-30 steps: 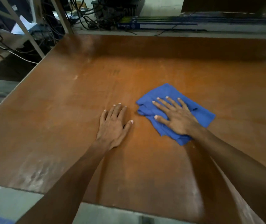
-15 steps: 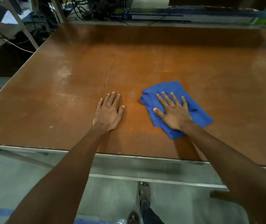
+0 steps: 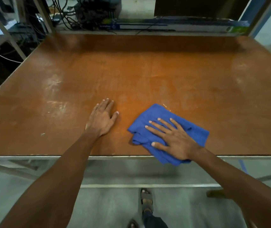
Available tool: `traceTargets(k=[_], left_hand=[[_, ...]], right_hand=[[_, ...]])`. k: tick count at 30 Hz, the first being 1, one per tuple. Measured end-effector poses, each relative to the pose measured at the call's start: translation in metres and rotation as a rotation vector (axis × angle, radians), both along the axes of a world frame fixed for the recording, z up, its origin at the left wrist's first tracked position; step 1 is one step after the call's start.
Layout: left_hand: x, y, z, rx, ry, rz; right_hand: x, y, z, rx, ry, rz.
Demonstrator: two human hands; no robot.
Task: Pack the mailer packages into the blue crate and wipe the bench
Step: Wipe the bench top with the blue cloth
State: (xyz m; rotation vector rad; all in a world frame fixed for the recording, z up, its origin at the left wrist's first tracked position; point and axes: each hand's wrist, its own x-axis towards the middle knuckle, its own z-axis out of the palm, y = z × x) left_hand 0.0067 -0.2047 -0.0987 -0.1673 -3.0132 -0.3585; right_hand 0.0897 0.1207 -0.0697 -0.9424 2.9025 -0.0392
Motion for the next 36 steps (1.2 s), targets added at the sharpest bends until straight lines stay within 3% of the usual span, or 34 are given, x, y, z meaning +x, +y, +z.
traceTargets(k=[4, 8, 10, 14, 19, 23, 24, 28, 33, 36], left_hand=[[0.002, 0.0, 0.003, -0.009, -0.009, -0.017], [0.003, 0.002, 0.006, -0.035, -0.013, -0.014], [-0.003, 0.008, 0.007, -0.037, -0.02, -0.021], [-0.025, 0.045, 0.012, -0.014, -0.034, -0.044], [-0.068, 0.103, 0.018, 0.01, 0.007, -0.075], [-0.117, 0.129, 0.012, 0.031, -0.018, -0.05], [-0.13, 0.136, 0.01, 0.027, -0.026, -0.051], [-0.18, 0.162, 0.004, 0.036, -0.033, -0.042], [-0.231, 0.184, 0.007, 0.001, -0.061, -0.001], [-0.248, 0.194, 0.008, -0.063, -0.065, 0.0]], right_hand=[[-0.018, 0.038, 0.003, -0.015, -0.021, -0.322], [0.003, 0.045, 0.006, -0.004, -0.007, -0.008], [-0.018, 0.06, 0.005, -0.005, -0.022, 0.018], [-0.098, 0.073, 0.001, -0.044, 0.006, -0.381], [-0.149, 0.07, -0.005, 0.002, -0.002, 0.036], [-0.241, 0.107, -0.006, -0.046, 0.02, -0.365], [-0.259, 0.106, -0.007, -0.037, 0.02, -0.376], [-0.309, 0.099, -0.009, -0.036, 0.001, -0.019], [-0.409, 0.119, -0.01, -0.06, -0.013, -0.441], [-0.419, 0.105, -0.01, -0.042, -0.002, -0.139]])
